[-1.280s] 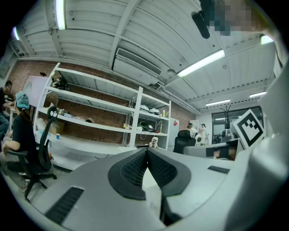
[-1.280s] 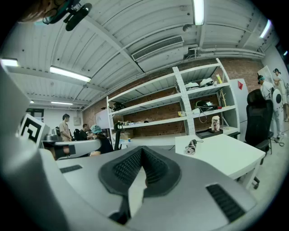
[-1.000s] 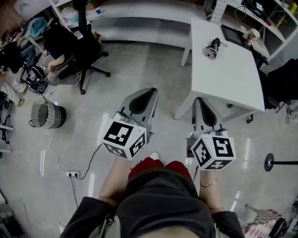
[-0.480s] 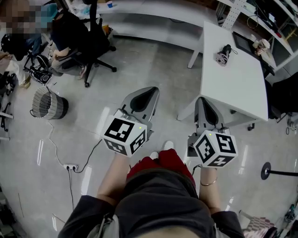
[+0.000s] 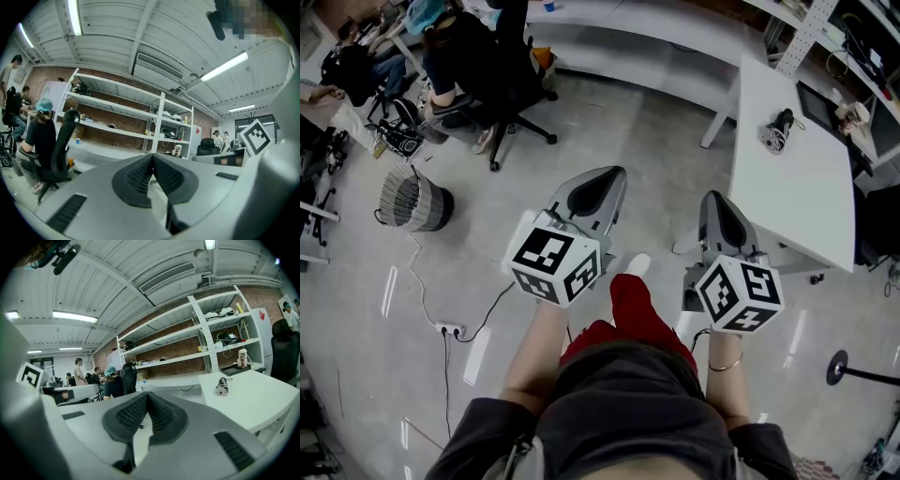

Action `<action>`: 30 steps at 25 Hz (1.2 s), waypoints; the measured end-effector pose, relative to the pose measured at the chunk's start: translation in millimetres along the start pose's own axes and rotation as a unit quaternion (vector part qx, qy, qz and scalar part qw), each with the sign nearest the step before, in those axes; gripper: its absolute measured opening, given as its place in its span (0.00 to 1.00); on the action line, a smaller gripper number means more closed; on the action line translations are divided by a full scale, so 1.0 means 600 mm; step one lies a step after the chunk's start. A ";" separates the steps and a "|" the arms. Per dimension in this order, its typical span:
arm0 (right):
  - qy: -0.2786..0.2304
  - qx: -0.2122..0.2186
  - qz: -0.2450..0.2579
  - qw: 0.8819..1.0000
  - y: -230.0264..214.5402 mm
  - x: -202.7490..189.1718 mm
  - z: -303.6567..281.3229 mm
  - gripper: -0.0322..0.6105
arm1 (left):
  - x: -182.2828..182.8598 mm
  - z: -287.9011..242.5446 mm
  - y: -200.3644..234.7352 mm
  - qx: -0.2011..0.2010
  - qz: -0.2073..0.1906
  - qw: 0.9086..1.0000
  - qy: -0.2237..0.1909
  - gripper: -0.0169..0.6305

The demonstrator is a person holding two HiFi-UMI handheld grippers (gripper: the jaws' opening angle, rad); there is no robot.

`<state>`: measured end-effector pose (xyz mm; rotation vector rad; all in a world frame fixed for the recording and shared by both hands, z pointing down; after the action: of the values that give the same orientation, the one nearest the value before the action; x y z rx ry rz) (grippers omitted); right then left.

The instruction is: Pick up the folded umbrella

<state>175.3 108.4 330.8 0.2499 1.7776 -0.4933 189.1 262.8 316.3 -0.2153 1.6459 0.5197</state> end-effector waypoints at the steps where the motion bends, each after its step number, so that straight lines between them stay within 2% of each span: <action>1: 0.000 0.002 0.000 1.000 0.001 0.001 -0.010 0.08 | 0.000 -0.006 0.010 0.001 0.001 1.000 0.002 0.05; 7: -0.003 0.007 0.000 1.000 -0.014 0.008 -0.092 0.08 | -0.007 -0.071 0.068 0.004 -0.002 1.000 0.010 0.05; 16: -0.005 -0.031 -0.001 1.000 -0.106 0.050 -0.248 0.08 | -0.002 -0.243 0.140 -0.009 -0.044 0.998 0.041 0.05; 23: -0.007 -0.066 -0.016 0.998 -0.206 0.082 -0.337 0.08 | 0.008 -0.391 0.177 -0.034 -0.048 0.997 0.049 0.05; 30: -0.019 -0.119 -0.041 0.992 -0.320 0.101 -0.371 0.08 | 0.007 -0.533 0.177 -0.067 -0.061 0.994 0.063 0.05</action>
<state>-114.7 34.0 353.9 -0.0008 1.7960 -0.3372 -141.9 211.9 354.8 -0.4537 1.7096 0.5327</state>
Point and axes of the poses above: the fingertips, and each gripper's own axes: z backward along the fingers, y to its left, x out of its top, the point moved 1 cm from there along z, backward along the fingers, and after that the axes turned 1 degree about z, right-handed, at the moved point
